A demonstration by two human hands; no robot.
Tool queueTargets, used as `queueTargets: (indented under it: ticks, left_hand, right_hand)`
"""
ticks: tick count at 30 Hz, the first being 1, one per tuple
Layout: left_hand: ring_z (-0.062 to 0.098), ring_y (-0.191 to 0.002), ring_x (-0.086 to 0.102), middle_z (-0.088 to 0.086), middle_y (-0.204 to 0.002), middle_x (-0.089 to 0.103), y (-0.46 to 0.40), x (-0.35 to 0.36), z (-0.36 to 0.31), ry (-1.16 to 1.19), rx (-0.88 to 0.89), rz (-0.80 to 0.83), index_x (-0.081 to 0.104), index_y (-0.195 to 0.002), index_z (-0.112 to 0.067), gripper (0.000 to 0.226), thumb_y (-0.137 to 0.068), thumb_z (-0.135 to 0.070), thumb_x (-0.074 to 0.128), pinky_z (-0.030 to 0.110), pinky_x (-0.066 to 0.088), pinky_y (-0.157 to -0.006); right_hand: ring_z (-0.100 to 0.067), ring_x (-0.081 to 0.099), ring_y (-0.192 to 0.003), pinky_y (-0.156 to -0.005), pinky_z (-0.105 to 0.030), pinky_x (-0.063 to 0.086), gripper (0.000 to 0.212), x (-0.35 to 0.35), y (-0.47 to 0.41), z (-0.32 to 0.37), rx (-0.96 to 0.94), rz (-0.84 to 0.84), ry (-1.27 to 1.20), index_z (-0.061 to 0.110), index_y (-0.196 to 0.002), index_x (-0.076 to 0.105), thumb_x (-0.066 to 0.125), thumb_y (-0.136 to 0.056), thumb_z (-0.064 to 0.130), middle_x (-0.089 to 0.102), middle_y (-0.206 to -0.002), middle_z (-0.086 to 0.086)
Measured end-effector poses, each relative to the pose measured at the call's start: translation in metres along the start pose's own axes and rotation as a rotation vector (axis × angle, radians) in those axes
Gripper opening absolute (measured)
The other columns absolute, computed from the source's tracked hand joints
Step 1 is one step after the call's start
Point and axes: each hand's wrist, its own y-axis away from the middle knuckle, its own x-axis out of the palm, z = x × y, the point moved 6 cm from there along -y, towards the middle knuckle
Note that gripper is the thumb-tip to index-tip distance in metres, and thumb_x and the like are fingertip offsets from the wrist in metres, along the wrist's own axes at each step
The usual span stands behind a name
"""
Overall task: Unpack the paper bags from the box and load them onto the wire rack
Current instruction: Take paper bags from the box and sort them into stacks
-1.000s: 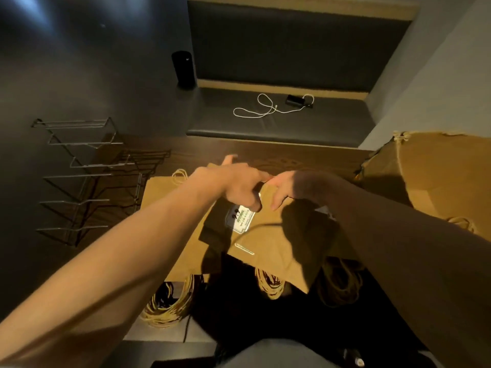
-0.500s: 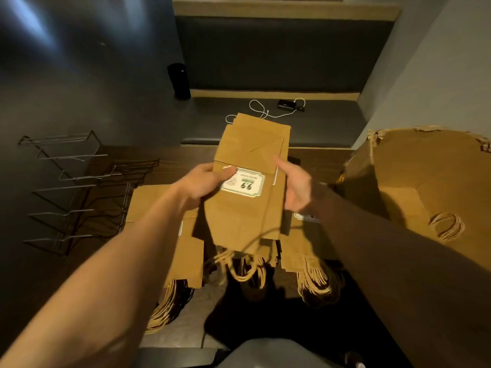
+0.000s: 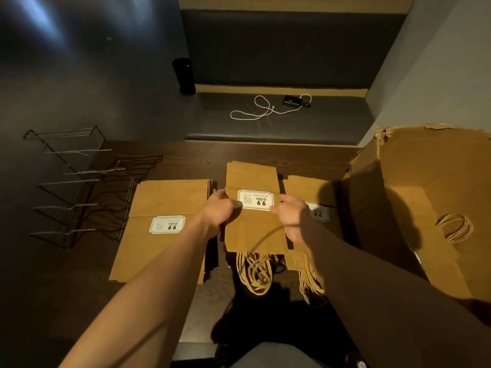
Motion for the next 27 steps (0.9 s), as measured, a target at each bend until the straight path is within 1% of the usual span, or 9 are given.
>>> queueTargets:
  ticks: [2,4,6,9,12,15,22,25,27]
  left_hand:
    - [0.017,-0.076,0.062,0.006,-0.091,0.065,0.003,-0.003,0.006,-0.065,0.002,-0.065,0.057,-0.107,-0.011,0.022,-0.095,0.007,0.057,0.024,0.054,-0.065]
    - [0.024,-0.093,0.064,0.006,-0.105,0.066,0.001,-0.005,0.014,-0.188,0.022,-0.085,0.054,-0.126,-0.013,0.036,-0.094,0.002,0.061,0.03,0.053,-0.079]
    - [0.029,-0.109,0.064,0.009,-0.12,0.066,-0.003,-0.005,0.017,-0.234,0.05,-0.09,0.054,-0.133,-0.009,0.041,-0.093,0.0,0.063,0.033,0.052,-0.089]
    - [0.026,-0.104,0.066,0.005,-0.113,0.069,-0.013,-0.005,0.023,-0.291,0.023,-0.097,0.062,-0.123,-0.008,0.032,-0.091,-0.006,0.067,0.039,0.056,-0.094]
    - [0.029,-0.105,0.064,0.011,-0.114,0.066,-0.02,-0.008,0.033,-0.472,-0.06,-0.13,0.062,-0.119,-0.004,0.028,-0.093,-0.013,0.062,0.041,0.055,-0.095]
    - [0.03,-0.1,0.061,0.015,-0.111,0.063,-0.024,-0.01,0.043,-0.585,-0.131,-0.144,0.061,-0.113,0.0,0.024,-0.095,-0.014,0.054,0.038,0.053,-0.09]
    - [0.033,-0.101,0.066,0.017,-0.112,0.068,-0.037,-0.009,0.062,-0.633,-0.168,-0.088,0.066,-0.113,-0.005,0.027,-0.095,-0.024,0.06,0.043,0.056,-0.092]
    - [0.031,-0.099,0.067,0.013,-0.105,0.067,-0.04,-0.011,0.057,-0.564,-0.164,-0.07,0.06,-0.106,-0.006,0.024,-0.094,-0.027,0.064,0.042,0.055,-0.088]
    - [0.025,-0.097,0.063,0.008,-0.102,0.065,-0.044,-0.011,0.05,-0.468,-0.16,-0.062,0.054,-0.105,-0.009,0.025,-0.093,-0.026,0.068,0.036,0.053,-0.08]
  right_hand:
    - [-0.03,0.043,-0.133,-0.109,-0.035,0.037,0.059,0.003,-0.001,-0.01,0.007,-0.035,0.073,0.002,-0.146,0.037,0.056,-0.091,-0.009,0.04,-0.149,-0.017]
    - [-0.028,0.045,-0.132,-0.108,-0.033,0.04,0.059,0.007,-0.002,-0.014,-0.013,-0.063,0.174,0.003,-0.146,0.037,0.052,-0.09,-0.009,0.042,-0.148,-0.015]
    - [-0.026,0.046,-0.13,-0.104,-0.026,0.041,0.061,0.01,-0.004,-0.012,-0.034,-0.072,0.205,0.003,-0.149,0.032,0.045,-0.091,-0.012,0.039,-0.15,-0.013]
    - [-0.02,0.053,-0.118,-0.098,-0.026,0.046,0.063,0.015,-0.006,-0.009,-0.002,-0.038,0.213,0.0,-0.152,0.023,0.043,-0.093,-0.011,0.041,-0.143,-0.011]
    - [-0.03,0.048,-0.128,-0.103,-0.033,0.042,0.047,0.017,-0.008,-0.017,0.056,-0.039,0.338,-0.005,-0.141,0.039,0.048,-0.095,0.0,0.046,-0.143,-0.016]
    - [-0.03,0.045,-0.131,-0.102,-0.033,0.041,0.047,0.019,-0.007,-0.022,0.085,-0.055,0.463,0.001,-0.142,0.037,0.048,-0.096,0.006,0.044,-0.144,-0.014]
    - [-0.03,0.044,-0.134,-0.102,-0.032,0.041,0.046,0.019,-0.017,-0.036,0.174,-0.083,0.567,0.004,-0.144,0.038,0.046,-0.098,0.005,0.043,-0.147,-0.014]
    - [-0.029,0.05,-0.124,-0.098,-0.03,0.044,0.041,0.02,-0.023,-0.022,0.119,-0.109,0.679,0.002,-0.136,0.046,0.05,-0.095,0.008,0.051,-0.135,-0.015]
    - [-0.03,0.048,-0.125,-0.097,-0.032,0.045,0.046,0.024,-0.033,-0.003,0.018,-0.119,0.77,0.004,-0.14,0.04,0.05,-0.095,0.011,0.052,-0.134,-0.015]
